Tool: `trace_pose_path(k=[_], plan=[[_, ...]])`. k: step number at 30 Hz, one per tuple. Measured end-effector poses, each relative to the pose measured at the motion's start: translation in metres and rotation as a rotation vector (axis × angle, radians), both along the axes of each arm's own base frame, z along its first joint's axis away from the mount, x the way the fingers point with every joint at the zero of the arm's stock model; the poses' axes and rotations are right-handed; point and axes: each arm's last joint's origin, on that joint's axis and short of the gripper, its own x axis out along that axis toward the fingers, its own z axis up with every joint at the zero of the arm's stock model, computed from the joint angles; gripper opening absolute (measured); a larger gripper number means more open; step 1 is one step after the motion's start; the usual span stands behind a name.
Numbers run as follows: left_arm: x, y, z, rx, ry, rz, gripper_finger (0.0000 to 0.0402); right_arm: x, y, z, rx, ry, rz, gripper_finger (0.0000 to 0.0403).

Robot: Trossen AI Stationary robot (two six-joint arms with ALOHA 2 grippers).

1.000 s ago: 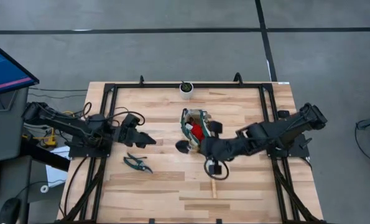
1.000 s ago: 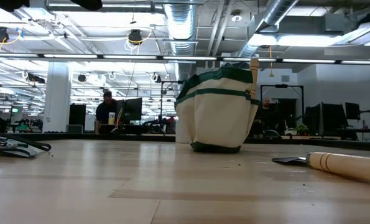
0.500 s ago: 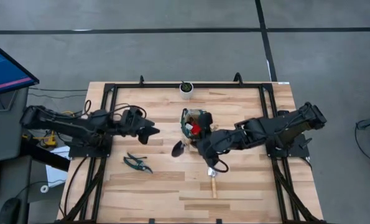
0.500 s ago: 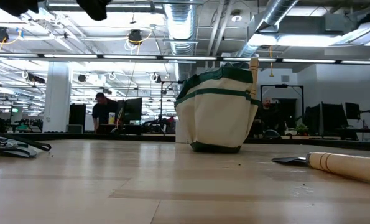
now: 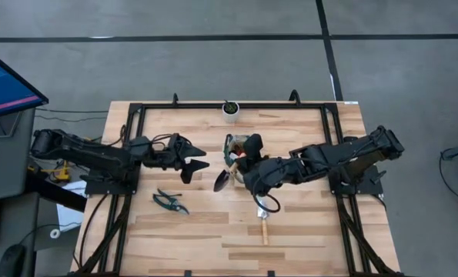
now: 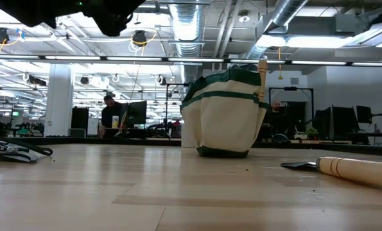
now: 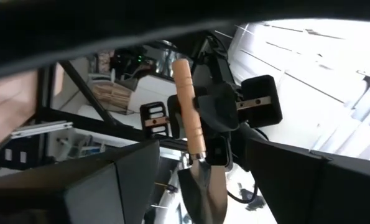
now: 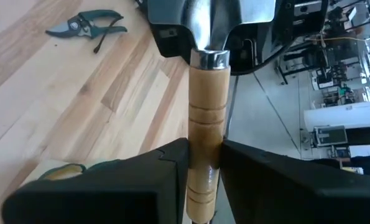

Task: Pick & Place Garden tools in Gardening bag
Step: Put the brown trowel into the green gardening bag

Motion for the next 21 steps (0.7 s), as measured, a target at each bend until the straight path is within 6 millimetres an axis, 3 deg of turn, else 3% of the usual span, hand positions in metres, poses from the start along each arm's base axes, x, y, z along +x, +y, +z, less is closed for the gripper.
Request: trace_pose_path(k=[5,11,17,21], plan=[[0.008,0.000,0.002,-0.004,-0.013,-0.001,0.0232,0.017,0.002,-0.020,-0.011,0.056,0.011,0.0068],[0.021,-0.003,0.018,0.019,-0.054,-0.068,0.0232,0.042,0.010,-0.052,-0.060,0.123,0.012,0.0068],[0.023,-0.006,0.018,0.057,-0.046,-0.155,0.0230,0.040,0.020,-0.055,-0.062,0.130,0.033,0.0068],[0.022,-0.007,0.013,0.093,-0.030,-0.176,0.0230,0.030,0.028,-0.045,-0.055,0.109,0.063,0.0068]])
